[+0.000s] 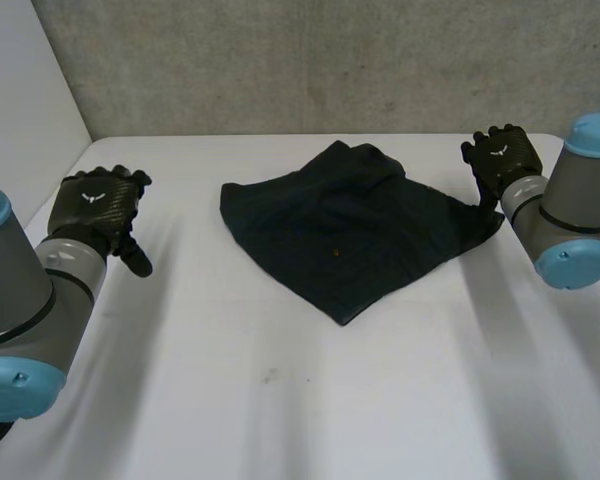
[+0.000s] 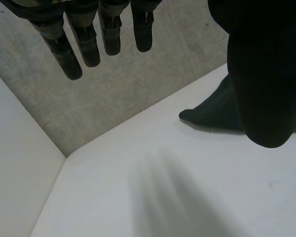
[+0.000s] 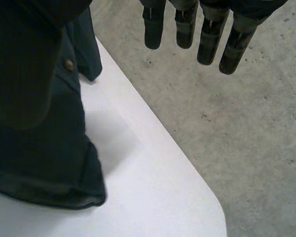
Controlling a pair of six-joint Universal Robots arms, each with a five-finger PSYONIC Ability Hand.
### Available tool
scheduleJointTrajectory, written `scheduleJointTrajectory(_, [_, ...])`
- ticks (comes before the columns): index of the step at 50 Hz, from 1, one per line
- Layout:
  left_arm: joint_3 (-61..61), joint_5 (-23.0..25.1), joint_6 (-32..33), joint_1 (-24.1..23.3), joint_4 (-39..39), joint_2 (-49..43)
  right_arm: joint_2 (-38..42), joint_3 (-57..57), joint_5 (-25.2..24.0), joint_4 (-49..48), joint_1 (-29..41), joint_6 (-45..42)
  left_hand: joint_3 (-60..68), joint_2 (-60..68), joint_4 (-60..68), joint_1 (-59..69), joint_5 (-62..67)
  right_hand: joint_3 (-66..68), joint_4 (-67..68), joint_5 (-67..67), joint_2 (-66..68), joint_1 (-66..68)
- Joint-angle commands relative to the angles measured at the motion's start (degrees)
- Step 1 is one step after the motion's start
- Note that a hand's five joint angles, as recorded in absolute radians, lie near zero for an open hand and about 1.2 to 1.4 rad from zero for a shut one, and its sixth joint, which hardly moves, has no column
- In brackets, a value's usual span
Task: Fold the shorts.
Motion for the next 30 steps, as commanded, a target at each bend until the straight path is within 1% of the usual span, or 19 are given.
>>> scheduleJointTrajectory(1, [-0.34, 0.33, 0.0, 0.08, 0.09, 0.11, -15.1, 15.81, -0.22, -0.06, 1.14, 9.38, -1.01, -0.68, -0.68, -1.19, -0.41, -2.7, -3.46, -4.04, -2.78, -1.62])
scheduleJointTrajectory(2, [-0.25, 0.33, 0.0, 0.08, 0.18, 0.11, -16.77, 17.4, -0.3, 0.02, 1.49, 11.13, -1.01, -0.68, -0.68, -1.19, -0.4, -2.7, -3.46, -4.04, -2.78, -1.62])
scheduleJointTrajectory(3, [-0.34, 0.33, 0.0, 0.08, 0.18, 0.11, -19.57, 20.11, -0.56, 0.11, 2.54, 14.8, -1.18, -0.85, -0.84, -1.36, -0.57, -2.7, -3.46, -4.04, -2.78, -1.62])
scheduleJointTrajectory(5, [-0.34, 0.33, 0.0, 0.0, 0.18, 0.11, -21.53, 22.33, -0.83, 0.29, 3.77, 18.78, -1.01, -0.68, -0.68, -1.19, -0.4, -2.13, -2.89, -3.47, -2.21, -1.05])
scheduleJointTrajectory(7, [-0.42, 0.33, 0.0, -0.01, 0.18, 0.11, -22.76, 24.78, -2.14, 0.55, 5.7, 24.3, -1.01, -0.68, -0.68, -1.19, -0.4, 1.07, 0.31, -0.27, 0.99, 2.15])
scheduleJointTrajectory(11, [-0.51, 0.33, 0.0, -0.36, 0.18, 0.11, -22.41, 27.08, -5.48, 2.48, 9.57, 30.65, -1.18, -0.85, -0.85, -1.36, -0.57, 1.08, 0.32, -0.25, 1.0, 2.16])
scheduleJointTrajectory(14, [-0.51, 0.33, -0.09, -0.97, 0.18, 0.02, -19.97, 27.17, -6.63, 3.45, 13.08, 33.55, -1.18, -0.85, -0.85, -1.36, -0.57, 1.08, 0.32, -0.25, 1.0, 2.16])
scheduleJointTrajectory(19, [-0.6, 0.15, -1.23, -1.15, 0.18, 0.11, -14.78, 24.98, -6.19, 3.54, 17.22, 35.32, -1.18, -0.85, -0.85, -1.36, -0.57, 1.08, 0.32, -0.25, 1.0, 2.16])
scheduleJointTrajectory(26, [-0.69, 0.5, -5.79, -0.45, 0.18, 1.34, -6.87, 19.18, -2.42, 3.72, 20.74, 37.25, -1.01, -0.68, -0.68, -1.19, -0.4, 1.08, 0.32, -0.25, 1.0, 2.16])
scheduleJointTrajectory(30, [-0.69, 0.85, -6.06, -0.44, 0.18, 1.34, -2.56, 16.02, -1.71, 3.72, 21.18, 37.16, -1.01, -0.68, -0.68, -1.19, -0.4, 1.25, 0.49, -0.09, 1.17, 2.33])
